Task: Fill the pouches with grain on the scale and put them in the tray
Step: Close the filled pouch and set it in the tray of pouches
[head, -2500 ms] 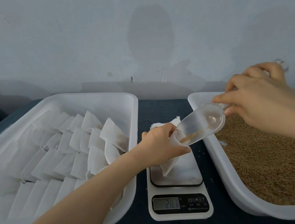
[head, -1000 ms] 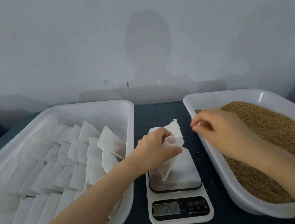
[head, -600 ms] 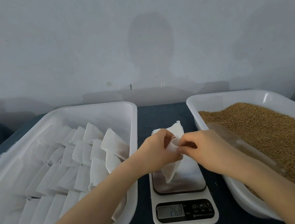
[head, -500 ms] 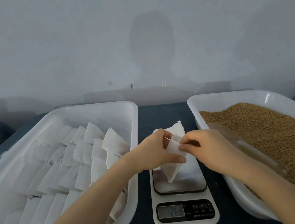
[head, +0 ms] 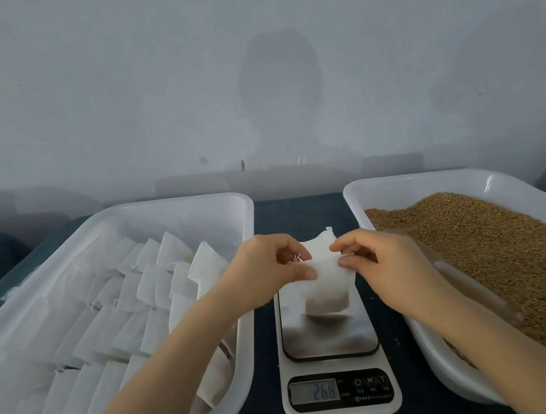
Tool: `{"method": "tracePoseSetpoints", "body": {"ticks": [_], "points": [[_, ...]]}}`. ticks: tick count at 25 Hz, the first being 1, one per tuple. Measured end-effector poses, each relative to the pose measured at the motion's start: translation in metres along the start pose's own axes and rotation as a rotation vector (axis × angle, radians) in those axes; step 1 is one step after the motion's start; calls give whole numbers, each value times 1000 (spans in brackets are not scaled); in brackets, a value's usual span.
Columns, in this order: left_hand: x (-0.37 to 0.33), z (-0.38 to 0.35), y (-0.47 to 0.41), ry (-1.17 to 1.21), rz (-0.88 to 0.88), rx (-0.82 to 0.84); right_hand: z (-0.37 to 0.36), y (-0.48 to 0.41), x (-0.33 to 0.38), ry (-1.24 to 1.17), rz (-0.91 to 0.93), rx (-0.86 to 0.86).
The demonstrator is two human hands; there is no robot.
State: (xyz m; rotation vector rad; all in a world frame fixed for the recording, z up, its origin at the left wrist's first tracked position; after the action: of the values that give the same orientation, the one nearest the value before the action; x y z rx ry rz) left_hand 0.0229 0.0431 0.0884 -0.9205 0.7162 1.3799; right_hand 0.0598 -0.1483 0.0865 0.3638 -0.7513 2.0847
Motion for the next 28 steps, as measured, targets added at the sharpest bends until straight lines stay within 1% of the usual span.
{"method": "tracePoseSetpoints", "body": {"ticks": [3,5,7,10,13,14,18,22,25,28], "points": [[-2,3,1,94,-19,-103,1,1,2,27,43,-84],[-4,-1,2,109,-32,-124,2,2,5,55,90,-124],[-5,-3,3,98,-17,-96,1,3,4,90,109,-112],[-3,-4,3,40,49,-5,-5,3,-2,133,39,38],[-3,-7,4,-205,75,125,-9,4,-6,155,-23,135],[-3,-7,4,-239,81,140,-9,4,-6,148,-28,145],[-1,-5,4,-128,63,55,-7,4,-5,113,-14,72],[2,-7,4,-135,104,101,-8,4,-6,146,-2,104],[2,-6,3,-101,120,102,-8,5,-7,149,-5,92],[2,-6,2,-118,118,113,-8,4,-6,157,-3,94]]}}
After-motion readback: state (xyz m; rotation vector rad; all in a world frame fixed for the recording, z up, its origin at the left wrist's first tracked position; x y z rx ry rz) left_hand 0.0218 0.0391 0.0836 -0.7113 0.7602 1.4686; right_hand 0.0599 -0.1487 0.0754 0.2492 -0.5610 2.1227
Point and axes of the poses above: each hand's wrist, its own y-axis away from the middle knuckle, its own z-axis out of the back of the hand, x = y × z, the point moved 1 cm from there along -y, towards the middle knuckle, and after that the axes turned 13 degrees about y, right-handed, at the moved point
